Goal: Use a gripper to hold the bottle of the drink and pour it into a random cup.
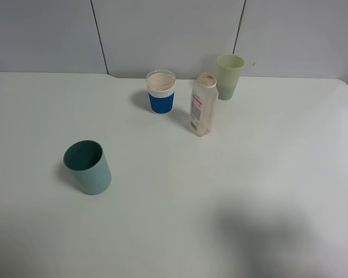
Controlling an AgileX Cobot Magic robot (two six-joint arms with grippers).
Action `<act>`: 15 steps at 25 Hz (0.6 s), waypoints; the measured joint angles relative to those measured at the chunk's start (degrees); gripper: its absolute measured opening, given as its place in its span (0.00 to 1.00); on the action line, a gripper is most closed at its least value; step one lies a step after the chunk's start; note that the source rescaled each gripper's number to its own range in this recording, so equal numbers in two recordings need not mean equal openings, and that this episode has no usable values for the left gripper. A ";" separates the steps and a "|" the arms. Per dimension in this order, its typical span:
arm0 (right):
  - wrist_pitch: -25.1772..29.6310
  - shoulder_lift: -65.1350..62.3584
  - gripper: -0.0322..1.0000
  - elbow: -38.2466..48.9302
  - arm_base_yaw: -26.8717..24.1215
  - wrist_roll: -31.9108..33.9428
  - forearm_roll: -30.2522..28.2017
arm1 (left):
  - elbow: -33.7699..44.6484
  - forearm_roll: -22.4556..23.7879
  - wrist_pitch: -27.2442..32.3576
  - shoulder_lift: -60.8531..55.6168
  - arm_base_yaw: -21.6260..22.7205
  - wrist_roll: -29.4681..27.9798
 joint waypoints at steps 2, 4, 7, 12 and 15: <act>0.00 0.00 1.00 0.00 0.00 0.00 0.00 | 0.00 0.00 0.00 0.00 0.00 0.00; 0.00 0.00 1.00 0.00 0.00 0.00 0.00 | 0.00 0.00 0.00 0.00 0.00 0.00; 0.00 0.00 1.00 0.00 0.00 0.00 0.00 | 0.00 0.00 0.00 0.00 0.00 0.00; 0.00 0.00 1.00 0.00 0.00 0.00 0.00 | 0.00 0.00 0.00 0.00 0.00 0.00; 0.00 0.00 1.00 0.00 0.00 0.00 0.00 | 0.00 0.00 0.00 0.00 0.00 0.00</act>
